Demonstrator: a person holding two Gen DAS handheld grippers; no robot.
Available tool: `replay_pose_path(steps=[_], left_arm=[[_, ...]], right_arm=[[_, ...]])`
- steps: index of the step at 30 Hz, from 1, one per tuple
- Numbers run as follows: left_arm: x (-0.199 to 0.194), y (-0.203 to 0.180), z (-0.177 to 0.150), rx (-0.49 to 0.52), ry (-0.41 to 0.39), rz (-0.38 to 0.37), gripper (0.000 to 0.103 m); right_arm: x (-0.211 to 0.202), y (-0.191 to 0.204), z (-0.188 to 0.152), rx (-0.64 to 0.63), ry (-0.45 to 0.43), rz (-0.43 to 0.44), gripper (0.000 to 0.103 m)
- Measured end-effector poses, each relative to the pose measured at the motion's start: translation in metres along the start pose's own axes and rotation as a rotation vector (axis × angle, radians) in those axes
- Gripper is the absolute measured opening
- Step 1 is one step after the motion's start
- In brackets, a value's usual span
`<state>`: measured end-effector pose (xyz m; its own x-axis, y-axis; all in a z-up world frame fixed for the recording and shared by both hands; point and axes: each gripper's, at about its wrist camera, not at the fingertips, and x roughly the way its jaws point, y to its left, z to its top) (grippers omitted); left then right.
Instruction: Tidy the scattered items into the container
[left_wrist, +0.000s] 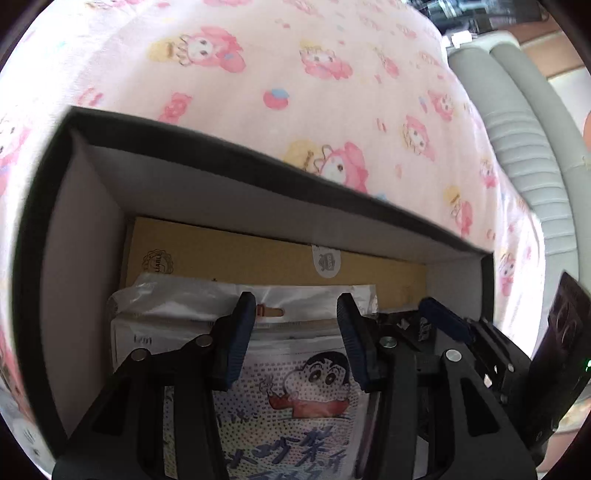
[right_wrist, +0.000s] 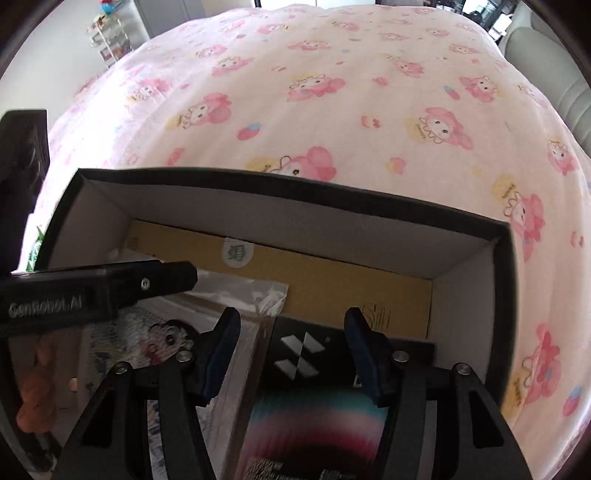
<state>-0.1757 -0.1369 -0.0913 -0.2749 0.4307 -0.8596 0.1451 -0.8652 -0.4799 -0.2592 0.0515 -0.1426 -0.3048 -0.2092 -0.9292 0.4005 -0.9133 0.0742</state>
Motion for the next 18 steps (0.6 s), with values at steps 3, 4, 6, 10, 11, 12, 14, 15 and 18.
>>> replay_pose_path(steps=[3,4,6,10,11,12,14,15,18], left_arm=[[-0.016,-0.019,-0.01,0.085,-0.087,0.064,0.047],[-0.019,-0.024,-0.013,0.105,-0.1,0.081,0.047],[-0.019,-0.029,-0.018,0.118,-0.086,0.1,0.047],[-0.002,-0.026,-0.022,0.097,-0.028,0.143,0.047],[0.001,-0.027,-0.022,0.106,-0.03,0.149,0.047],[0.002,-0.029,-0.022,0.116,-0.027,0.158,0.047],[0.003,-0.031,-0.022,0.119,-0.027,0.156,0.051],[0.003,-0.032,-0.023,0.118,-0.03,0.143,0.051],[0.004,-0.035,-0.025,0.134,-0.06,0.13,0.051]], right_arm=[[-0.021,0.003,-0.007,-0.02,-0.078,-0.057,0.054],[-0.026,0.004,-0.01,-0.027,-0.094,-0.072,0.054],[-0.029,0.003,-0.013,-0.028,-0.092,-0.084,0.056],[-0.021,0.003,-0.019,-0.031,-0.062,-0.097,0.056],[-0.02,0.005,-0.02,-0.04,-0.058,-0.107,0.056],[-0.02,0.005,-0.02,-0.044,-0.055,-0.104,0.056],[-0.019,0.005,-0.02,-0.036,-0.049,-0.071,0.056],[-0.014,0.003,-0.019,-0.025,-0.027,-0.043,0.056],[-0.007,0.001,-0.022,-0.005,0.009,-0.031,0.056]])
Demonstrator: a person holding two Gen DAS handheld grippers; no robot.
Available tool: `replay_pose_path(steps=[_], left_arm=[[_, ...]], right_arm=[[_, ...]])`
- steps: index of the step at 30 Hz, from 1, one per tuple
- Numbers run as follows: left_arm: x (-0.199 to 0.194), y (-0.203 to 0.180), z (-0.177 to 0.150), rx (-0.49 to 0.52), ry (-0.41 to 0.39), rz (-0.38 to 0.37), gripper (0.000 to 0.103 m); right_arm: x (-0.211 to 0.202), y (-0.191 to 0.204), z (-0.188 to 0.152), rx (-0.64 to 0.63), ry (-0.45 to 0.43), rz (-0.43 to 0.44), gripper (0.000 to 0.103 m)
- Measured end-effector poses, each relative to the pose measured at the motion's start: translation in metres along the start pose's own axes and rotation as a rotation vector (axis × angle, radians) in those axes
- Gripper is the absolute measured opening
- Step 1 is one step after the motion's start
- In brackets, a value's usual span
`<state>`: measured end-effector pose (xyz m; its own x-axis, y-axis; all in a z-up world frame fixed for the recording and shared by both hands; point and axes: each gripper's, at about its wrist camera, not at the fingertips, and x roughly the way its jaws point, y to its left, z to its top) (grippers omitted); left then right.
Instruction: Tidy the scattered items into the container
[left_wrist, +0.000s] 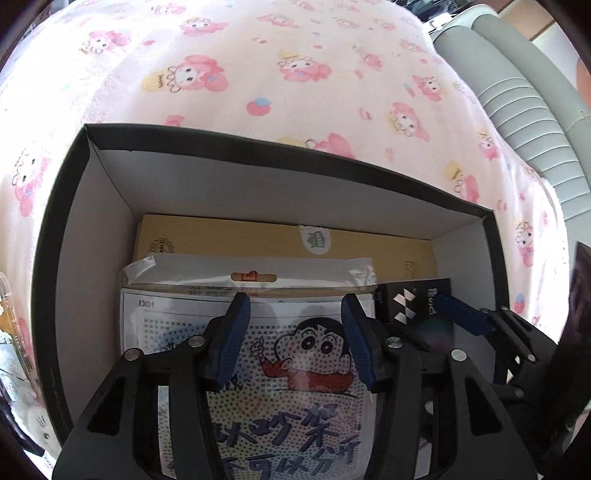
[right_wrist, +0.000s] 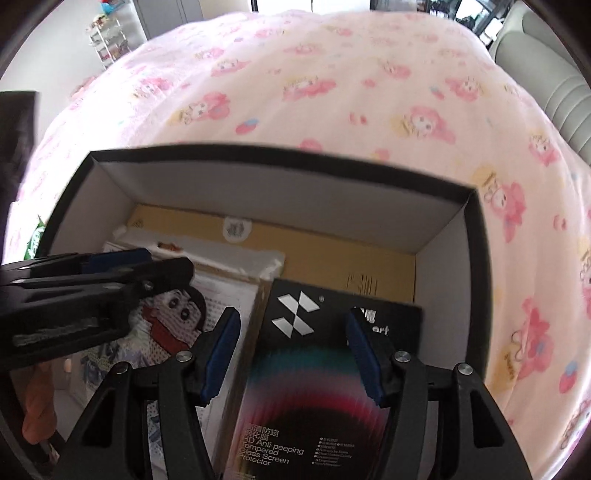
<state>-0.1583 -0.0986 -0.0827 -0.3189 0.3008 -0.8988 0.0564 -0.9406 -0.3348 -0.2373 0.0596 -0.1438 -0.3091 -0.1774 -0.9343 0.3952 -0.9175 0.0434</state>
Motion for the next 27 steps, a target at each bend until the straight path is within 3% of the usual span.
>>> replay_pose_path(steps=[4,10,15,22,27], left_arm=[[-0.02,-0.019,-0.01,0.077,-0.114,0.095,0.052],[-0.068,-0.044,-0.034,0.093,-0.248,0.088,0.06],[-0.118,-0.067,-0.062,0.142,-0.341,0.091,0.068],[-0.16,-0.092,-0.102,0.171,-0.414,0.109,0.07],[-0.167,-0.103,-0.125,0.18,-0.412,0.102,0.07]], right_arm=[[-0.017,0.005,-0.003,-0.006,-0.057,-0.034,0.056],[-0.069,0.006,-0.019,0.082,-0.16,-0.077,0.057],[-0.128,0.02,-0.047,0.057,-0.254,-0.11,0.058],[-0.182,0.024,-0.093,0.089,-0.348,-0.136,0.059],[-0.193,0.018,-0.12,0.136,-0.347,-0.116,0.059]])
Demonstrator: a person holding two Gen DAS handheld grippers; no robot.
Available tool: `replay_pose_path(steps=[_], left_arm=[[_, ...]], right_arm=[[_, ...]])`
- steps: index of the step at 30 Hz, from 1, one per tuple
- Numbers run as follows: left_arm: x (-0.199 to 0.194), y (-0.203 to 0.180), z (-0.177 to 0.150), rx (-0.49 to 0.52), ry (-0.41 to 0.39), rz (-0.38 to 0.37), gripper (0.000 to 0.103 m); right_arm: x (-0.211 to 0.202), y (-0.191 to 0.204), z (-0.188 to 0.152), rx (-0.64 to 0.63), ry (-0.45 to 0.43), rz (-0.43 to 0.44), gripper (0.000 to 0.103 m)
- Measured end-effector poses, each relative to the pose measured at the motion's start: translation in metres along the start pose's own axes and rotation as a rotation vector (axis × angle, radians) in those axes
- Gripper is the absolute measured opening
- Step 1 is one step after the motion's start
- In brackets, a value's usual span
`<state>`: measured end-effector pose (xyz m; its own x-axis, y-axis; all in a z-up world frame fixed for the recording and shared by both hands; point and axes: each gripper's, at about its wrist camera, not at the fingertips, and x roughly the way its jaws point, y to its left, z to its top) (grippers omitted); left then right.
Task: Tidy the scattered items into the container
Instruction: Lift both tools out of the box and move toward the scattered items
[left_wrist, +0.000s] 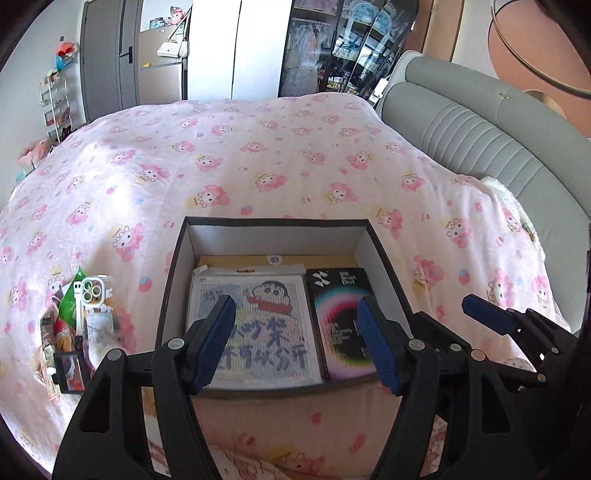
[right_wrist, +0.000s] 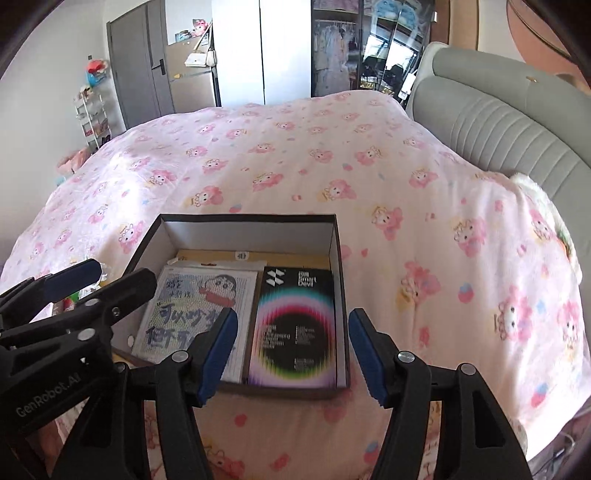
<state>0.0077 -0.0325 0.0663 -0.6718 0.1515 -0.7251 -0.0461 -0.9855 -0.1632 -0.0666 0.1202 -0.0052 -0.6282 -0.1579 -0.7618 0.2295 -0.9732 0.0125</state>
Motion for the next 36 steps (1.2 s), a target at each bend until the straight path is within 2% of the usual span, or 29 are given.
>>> replay_pose_path(steps=[6,14,21,26,29,36], left_arm=[[-0.017,-0.005,-0.017,-0.011,-0.004,-0.006,0.07],[-0.033,0.002,-0.027,-0.005,-0.003,0.008,0.07],[-0.033,0.015,-0.029,-0.012,0.018,0.012,0.069],[-0.04,0.045,-0.039,-0.048,0.025,0.048,0.068],[-0.045,0.076,-0.048,-0.103,0.031,0.077,0.067],[-0.056,0.16,-0.07,-0.247,0.036,0.129,0.067]], right_arm=[[-0.021,0.002,-0.017,-0.007,-0.018,-0.001,0.059],[-0.031,-0.002,-0.021,0.018,-0.038,0.01,0.059],[-0.037,0.019,-0.022,-0.007,-0.049,0.029,0.059],[-0.03,0.048,-0.024,-0.058,-0.029,0.072,0.059],[-0.023,0.075,-0.025,-0.103,-0.013,0.102,0.058],[0.003,0.154,-0.022,-0.217,0.04,0.234,0.058]])
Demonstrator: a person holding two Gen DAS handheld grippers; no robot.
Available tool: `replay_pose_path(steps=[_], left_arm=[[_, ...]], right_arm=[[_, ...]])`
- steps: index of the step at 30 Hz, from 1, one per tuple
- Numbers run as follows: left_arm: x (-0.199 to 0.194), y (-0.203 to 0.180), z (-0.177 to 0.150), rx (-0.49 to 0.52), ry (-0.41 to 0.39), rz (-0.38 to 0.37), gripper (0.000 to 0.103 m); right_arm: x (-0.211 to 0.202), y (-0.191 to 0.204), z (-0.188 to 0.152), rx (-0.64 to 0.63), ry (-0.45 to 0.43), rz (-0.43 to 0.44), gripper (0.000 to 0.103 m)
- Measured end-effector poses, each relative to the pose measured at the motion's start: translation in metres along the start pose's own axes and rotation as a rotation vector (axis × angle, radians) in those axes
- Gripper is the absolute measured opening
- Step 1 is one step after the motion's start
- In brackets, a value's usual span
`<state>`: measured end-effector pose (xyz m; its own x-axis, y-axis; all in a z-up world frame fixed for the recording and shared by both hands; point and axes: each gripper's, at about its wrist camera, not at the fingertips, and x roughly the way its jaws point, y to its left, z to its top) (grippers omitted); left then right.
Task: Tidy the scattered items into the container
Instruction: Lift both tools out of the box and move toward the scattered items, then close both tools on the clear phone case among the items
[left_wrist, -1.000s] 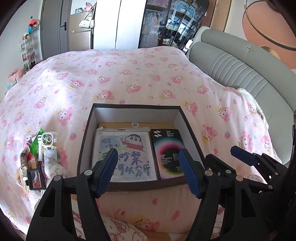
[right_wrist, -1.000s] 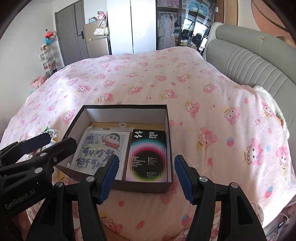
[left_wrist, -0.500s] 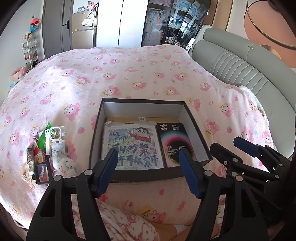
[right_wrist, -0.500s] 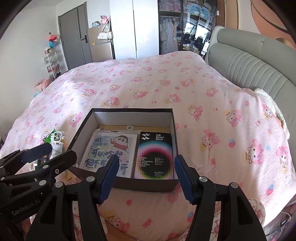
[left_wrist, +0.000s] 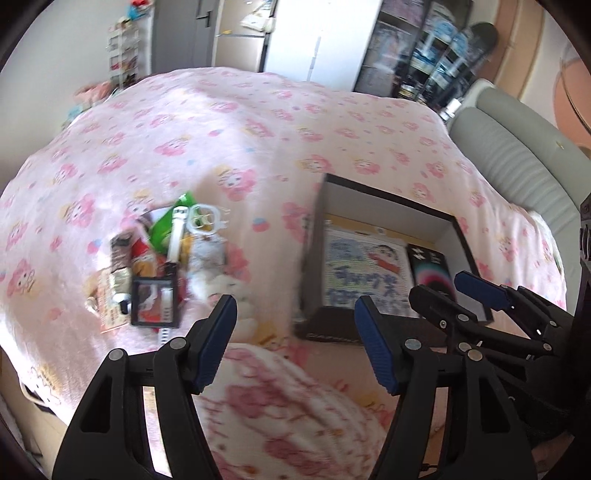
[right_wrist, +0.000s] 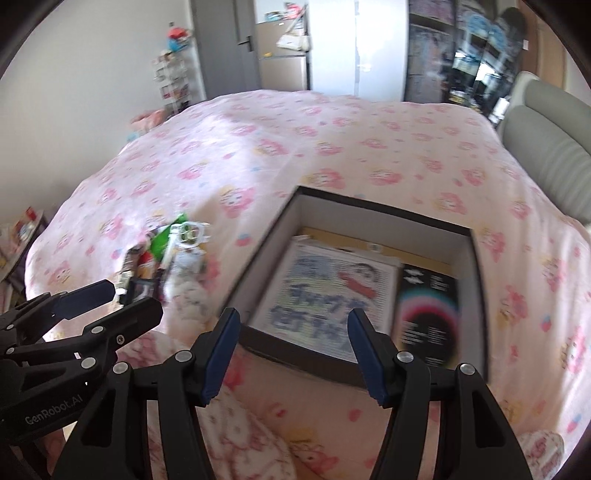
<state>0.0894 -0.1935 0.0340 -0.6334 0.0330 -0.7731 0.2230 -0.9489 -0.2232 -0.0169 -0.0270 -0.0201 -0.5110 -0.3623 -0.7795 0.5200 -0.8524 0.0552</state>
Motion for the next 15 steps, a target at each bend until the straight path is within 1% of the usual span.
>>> replay_pose_path(steps=[3,5,6,7,8,9,11,14,15], left_arm=[[0.008,0.035,0.001,-0.061,-0.007,0.006,0.067],[0.017,0.061,0.001,-0.123,-0.007,0.006,0.067],[0.022,0.072,0.0,-0.15,-0.004,0.004,0.067],[0.026,0.082,0.0,-0.17,-0.005,0.0,0.065],[0.031,0.09,-0.001,-0.179,-0.008,-0.006,0.061],[0.037,0.1,-0.002,-0.193,-0.009,-0.011,0.06],[0.05,0.116,-0.003,-0.224,0.0,-0.014,0.054],[0.074,0.134,0.001,-0.26,0.02,-0.032,0.047],[0.082,0.14,0.005,-0.271,0.024,-0.044,0.046]], right_arm=[[0.021,0.027,0.008,-0.04,0.03,0.047,0.058],[0.036,0.042,0.012,-0.065,0.052,0.092,0.058],[0.047,0.051,0.014,-0.077,0.075,0.115,0.055],[0.057,0.057,0.017,-0.08,0.095,0.139,0.053],[0.066,0.061,0.019,-0.075,0.114,0.164,0.046],[0.077,0.065,0.022,-0.064,0.143,0.184,0.04],[0.095,0.07,0.028,-0.044,0.172,0.201,0.037],[0.119,0.078,0.04,-0.041,0.195,0.199,0.037],[0.131,0.082,0.044,-0.041,0.221,0.204,0.037]])
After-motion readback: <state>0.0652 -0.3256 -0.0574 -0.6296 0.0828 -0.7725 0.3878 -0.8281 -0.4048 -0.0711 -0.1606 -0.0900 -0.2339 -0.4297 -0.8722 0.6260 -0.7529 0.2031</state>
